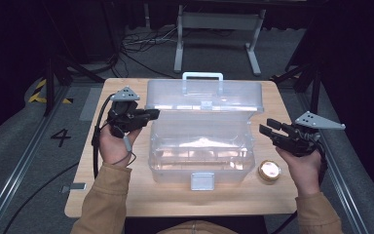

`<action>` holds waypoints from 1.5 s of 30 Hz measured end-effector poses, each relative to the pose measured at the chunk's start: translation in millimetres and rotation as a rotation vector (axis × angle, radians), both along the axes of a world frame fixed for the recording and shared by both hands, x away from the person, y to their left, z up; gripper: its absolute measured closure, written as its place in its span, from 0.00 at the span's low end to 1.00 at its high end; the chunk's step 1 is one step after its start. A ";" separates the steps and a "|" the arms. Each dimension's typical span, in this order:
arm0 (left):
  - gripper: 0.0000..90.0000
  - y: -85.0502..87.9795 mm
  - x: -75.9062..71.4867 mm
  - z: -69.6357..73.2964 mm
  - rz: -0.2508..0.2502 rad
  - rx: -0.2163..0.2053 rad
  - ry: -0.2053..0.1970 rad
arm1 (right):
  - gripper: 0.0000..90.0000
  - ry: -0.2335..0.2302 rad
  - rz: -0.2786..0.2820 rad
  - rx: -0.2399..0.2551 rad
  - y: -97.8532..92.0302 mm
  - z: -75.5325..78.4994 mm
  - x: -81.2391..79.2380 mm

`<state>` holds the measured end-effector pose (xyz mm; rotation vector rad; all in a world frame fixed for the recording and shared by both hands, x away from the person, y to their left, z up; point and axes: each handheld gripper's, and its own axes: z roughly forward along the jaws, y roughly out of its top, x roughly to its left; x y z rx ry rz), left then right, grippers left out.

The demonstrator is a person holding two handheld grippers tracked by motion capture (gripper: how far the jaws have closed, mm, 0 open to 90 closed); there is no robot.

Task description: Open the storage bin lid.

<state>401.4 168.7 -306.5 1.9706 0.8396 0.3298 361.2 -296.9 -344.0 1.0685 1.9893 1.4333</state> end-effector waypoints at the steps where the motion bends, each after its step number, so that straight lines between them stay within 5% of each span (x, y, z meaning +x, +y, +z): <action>1: 0.94 0.0 0.5 0.3 0.000 0.001 -0.002 | 0.63 -0.007 -0.011 -0.005 1.4 1.2 -0.5; 29: 0.93 1.2 14.0 4.9 -0.015 -0.010 -0.020 | 0.46 -0.045 -0.181 -0.065 45.4 18.4 41.8; 39: 0.92 1.4 16.6 3.6 -0.013 -0.016 -0.016 | 0.48 -0.070 -0.303 -0.083 56.3 21.3 56.6; 45: 0.92 1.3 16.7 3.6 -0.012 -0.015 -0.017 | 0.57 -0.125 -0.330 -0.095 64.7 23.3 57.3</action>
